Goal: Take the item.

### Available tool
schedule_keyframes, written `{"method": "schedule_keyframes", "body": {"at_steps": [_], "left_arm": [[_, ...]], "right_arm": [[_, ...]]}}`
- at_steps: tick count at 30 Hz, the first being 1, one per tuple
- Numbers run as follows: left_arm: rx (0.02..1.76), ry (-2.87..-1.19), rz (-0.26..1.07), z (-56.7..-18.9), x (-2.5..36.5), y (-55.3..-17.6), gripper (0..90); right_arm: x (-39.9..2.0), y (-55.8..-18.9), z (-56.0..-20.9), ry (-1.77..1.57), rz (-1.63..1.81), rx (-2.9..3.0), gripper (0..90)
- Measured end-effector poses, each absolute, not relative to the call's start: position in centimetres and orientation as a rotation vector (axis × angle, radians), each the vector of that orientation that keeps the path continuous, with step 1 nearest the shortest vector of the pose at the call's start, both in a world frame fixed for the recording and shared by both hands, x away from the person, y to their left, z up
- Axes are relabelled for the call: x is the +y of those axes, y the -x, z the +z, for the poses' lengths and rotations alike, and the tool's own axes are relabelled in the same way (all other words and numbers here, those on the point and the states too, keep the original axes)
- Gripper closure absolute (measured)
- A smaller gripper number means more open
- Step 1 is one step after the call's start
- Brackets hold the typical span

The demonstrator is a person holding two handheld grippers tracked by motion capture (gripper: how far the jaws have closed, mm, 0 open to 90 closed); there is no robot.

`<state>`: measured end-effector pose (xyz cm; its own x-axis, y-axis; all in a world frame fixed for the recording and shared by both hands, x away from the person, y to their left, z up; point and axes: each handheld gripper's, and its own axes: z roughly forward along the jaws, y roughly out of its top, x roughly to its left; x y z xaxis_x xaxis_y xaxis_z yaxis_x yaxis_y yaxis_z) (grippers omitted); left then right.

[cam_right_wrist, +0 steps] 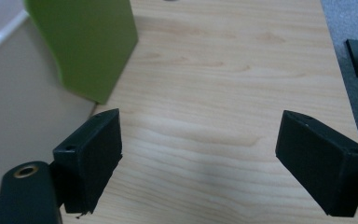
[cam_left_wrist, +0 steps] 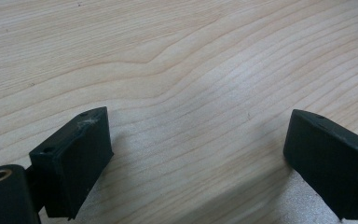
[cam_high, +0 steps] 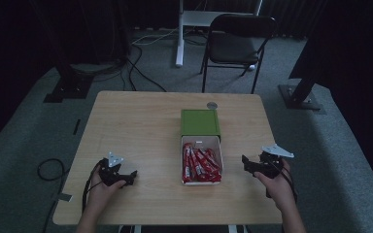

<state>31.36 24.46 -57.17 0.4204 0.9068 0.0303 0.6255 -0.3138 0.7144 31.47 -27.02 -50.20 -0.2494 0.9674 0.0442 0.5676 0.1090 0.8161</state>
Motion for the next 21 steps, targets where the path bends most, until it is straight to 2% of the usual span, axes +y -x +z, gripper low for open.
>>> {"method": "schedule_keyframes", "body": {"at_steps": [21], "left_arm": [[1.292,-2.051,0.579,-57.2,24.5,-31.4,8.6]], "right_arm": [[-22.9,-31.1,-47.5,-1.367,1.147,1.967,16.2]]}}
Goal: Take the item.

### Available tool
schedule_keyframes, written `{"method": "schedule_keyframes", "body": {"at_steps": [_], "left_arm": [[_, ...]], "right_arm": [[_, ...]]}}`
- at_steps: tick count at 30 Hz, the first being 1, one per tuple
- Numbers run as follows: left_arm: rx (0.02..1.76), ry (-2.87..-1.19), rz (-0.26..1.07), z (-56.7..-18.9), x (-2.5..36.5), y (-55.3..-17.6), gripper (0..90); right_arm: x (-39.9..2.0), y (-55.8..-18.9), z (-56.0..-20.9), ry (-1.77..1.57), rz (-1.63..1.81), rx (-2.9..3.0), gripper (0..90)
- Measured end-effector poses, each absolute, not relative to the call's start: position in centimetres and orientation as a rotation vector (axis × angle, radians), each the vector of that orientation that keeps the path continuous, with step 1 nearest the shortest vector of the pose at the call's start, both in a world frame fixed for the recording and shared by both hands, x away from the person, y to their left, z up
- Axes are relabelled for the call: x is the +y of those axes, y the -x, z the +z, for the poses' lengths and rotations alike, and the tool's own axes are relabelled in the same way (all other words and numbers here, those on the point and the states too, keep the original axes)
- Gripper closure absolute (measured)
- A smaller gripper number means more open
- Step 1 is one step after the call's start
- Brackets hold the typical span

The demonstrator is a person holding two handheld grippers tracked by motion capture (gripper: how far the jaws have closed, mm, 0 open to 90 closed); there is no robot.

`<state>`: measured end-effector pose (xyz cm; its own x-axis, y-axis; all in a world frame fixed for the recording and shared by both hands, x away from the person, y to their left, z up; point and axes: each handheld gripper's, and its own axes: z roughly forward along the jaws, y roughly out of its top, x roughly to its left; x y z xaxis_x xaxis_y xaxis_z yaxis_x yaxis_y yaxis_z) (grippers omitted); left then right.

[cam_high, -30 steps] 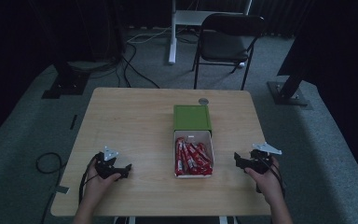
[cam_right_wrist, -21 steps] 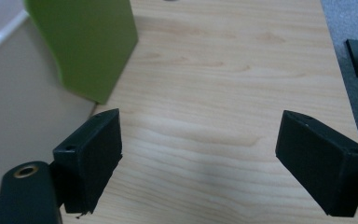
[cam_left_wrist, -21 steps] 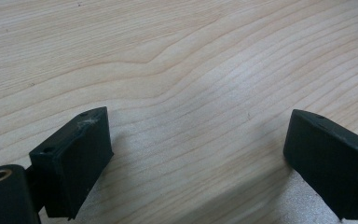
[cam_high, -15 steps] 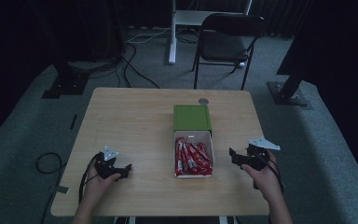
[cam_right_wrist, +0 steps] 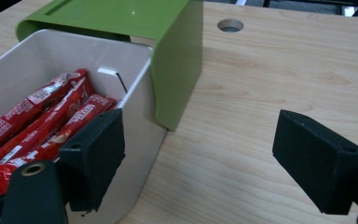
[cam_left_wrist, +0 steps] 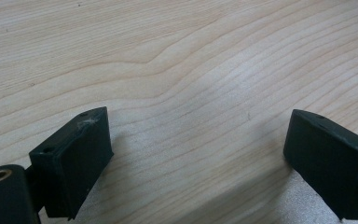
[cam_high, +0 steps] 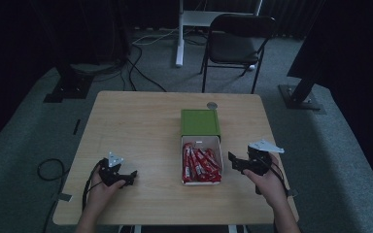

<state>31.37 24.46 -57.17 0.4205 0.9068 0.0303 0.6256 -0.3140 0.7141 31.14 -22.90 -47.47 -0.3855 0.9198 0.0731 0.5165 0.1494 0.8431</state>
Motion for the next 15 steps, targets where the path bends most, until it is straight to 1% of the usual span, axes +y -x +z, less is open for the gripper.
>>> {"method": "schedule_keyframes", "body": {"at_steps": [15], "left_arm": [[1.293,-2.051,0.580,-57.2,24.5,-31.4,8.2]], "right_arm": [[-19.5,-30.8,-46.7,-1.280,1.222,2.053,17.3]]}}
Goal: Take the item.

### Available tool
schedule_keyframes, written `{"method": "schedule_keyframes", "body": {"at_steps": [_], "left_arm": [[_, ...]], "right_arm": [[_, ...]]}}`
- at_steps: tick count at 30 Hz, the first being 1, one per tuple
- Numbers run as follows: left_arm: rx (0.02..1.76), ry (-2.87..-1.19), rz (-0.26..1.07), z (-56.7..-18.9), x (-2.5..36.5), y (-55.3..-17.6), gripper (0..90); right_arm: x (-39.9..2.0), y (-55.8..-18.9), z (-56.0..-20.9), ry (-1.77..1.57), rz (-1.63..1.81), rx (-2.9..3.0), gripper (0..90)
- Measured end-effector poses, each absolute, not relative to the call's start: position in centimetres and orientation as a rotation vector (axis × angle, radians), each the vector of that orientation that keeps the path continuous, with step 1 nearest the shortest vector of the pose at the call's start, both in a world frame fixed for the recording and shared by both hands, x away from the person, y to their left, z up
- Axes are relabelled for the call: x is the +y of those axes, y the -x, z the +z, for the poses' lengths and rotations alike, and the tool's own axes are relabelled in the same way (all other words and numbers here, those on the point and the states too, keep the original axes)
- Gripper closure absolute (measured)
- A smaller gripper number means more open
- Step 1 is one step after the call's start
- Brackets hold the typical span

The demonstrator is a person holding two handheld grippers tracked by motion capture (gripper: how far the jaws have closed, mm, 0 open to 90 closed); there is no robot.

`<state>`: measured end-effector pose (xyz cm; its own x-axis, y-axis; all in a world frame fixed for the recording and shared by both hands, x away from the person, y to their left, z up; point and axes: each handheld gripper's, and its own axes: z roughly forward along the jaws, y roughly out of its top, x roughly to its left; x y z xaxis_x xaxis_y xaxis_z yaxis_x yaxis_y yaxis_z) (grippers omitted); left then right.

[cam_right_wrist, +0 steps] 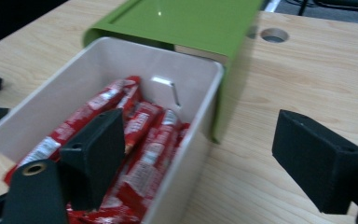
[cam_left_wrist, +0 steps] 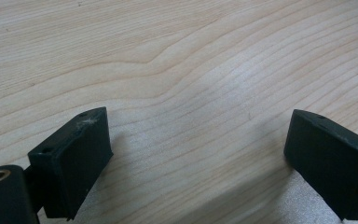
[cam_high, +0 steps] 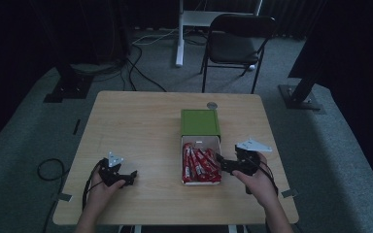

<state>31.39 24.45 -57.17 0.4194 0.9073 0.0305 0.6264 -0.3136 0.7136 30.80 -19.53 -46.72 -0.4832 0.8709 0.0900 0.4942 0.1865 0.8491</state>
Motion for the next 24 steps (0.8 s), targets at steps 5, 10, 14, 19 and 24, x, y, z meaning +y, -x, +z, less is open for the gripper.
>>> {"method": "schedule_keyframes", "body": {"at_steps": [5,10,14,19,24], "left_arm": [[1.294,-2.051,0.579,-57.2,24.4,-31.4,8.2],[1.294,-2.051,0.579,-57.2,24.4,-31.4,8.2],[1.294,-2.050,0.579,-57.2,24.4,-31.4,8.1],[1.294,-2.051,0.579,-57.2,24.4,-31.4,8.2],[1.294,-2.050,0.579,-57.2,24.4,-31.4,8.2]], "right_arm": [[-18.3,-30.7,-46.5,-1.249,1.240,2.080,17.3],[-17.3,-30.7,-46.6,-1.224,1.243,2.103,20.2],[-16.5,-30.7,-46.8,-1.209,1.243,2.127,21.4],[-15.7,-30.7,-47.2,-1.171,1.225,2.136,27.1],[-15.4,-30.9,-47.7,-1.144,1.195,2.210,43.6]]}}
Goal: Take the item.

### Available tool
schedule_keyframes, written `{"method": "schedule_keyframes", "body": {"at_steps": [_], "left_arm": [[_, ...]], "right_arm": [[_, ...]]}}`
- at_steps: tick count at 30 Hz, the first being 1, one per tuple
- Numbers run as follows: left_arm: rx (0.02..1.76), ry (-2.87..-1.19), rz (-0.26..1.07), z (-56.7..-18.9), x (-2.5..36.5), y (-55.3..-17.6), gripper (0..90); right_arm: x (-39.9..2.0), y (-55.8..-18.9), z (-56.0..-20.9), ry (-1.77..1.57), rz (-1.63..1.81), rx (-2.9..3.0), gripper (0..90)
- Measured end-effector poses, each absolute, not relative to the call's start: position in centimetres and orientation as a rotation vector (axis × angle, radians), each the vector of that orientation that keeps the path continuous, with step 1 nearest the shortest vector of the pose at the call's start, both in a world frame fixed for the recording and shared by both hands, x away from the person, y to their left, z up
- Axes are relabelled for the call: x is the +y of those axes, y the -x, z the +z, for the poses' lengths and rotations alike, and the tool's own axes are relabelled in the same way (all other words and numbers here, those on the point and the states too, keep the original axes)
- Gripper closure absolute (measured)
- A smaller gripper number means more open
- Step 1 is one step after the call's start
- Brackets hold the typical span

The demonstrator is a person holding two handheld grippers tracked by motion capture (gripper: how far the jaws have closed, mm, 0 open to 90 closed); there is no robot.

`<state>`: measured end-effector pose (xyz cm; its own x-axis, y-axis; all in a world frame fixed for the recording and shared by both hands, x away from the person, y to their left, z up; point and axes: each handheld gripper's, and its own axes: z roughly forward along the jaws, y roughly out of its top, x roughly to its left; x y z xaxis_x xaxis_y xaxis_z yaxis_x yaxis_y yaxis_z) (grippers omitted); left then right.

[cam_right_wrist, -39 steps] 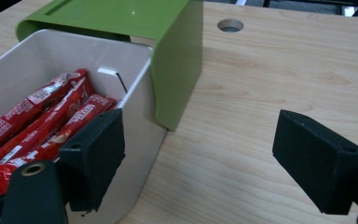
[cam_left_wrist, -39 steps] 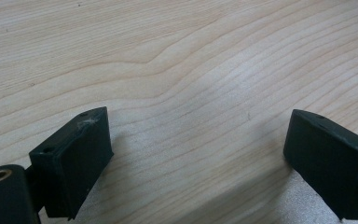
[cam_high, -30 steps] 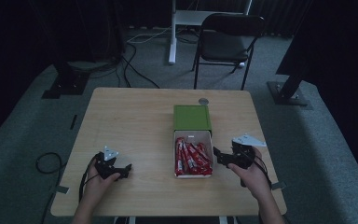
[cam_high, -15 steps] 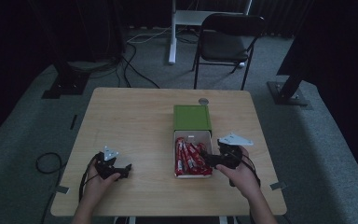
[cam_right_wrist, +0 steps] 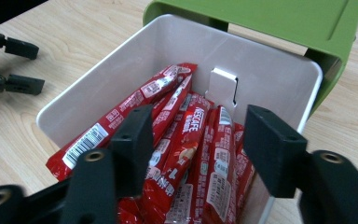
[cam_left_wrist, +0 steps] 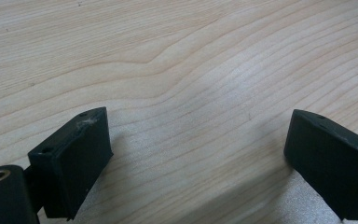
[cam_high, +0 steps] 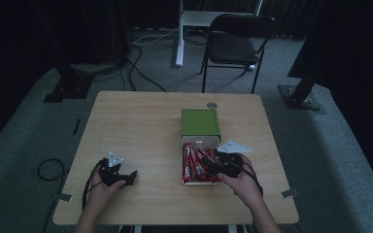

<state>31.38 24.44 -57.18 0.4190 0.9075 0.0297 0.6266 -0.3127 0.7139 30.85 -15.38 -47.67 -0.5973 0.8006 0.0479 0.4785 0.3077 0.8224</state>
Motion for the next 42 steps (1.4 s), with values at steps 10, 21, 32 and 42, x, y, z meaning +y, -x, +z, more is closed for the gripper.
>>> {"method": "schedule_keyframes", "body": {"at_steps": [10,21,32,42], "left_arm": [[1.294,-2.051,0.579,-57.2,24.4,-31.4,8.2],[1.294,-2.050,0.579,-57.2,24.4,-31.4,8.2],[1.294,-2.050,0.579,-57.2,24.4,-31.4,8.1],[1.294,-2.050,0.579,-57.2,24.4,-31.4,8.2]], "right_arm": [[-14.6,-30.5,-48.5,-1.260,1.182,2.229,62.0],[-13.6,-30.1,-49.6,-1.298,1.143,2.216,63.1],[-12.8,-30.3,-49.8,-1.286,1.050,2.210,67.4],[-12.3,-31.3,-50.2,-1.358,1.063,2.241,71.0]]}}
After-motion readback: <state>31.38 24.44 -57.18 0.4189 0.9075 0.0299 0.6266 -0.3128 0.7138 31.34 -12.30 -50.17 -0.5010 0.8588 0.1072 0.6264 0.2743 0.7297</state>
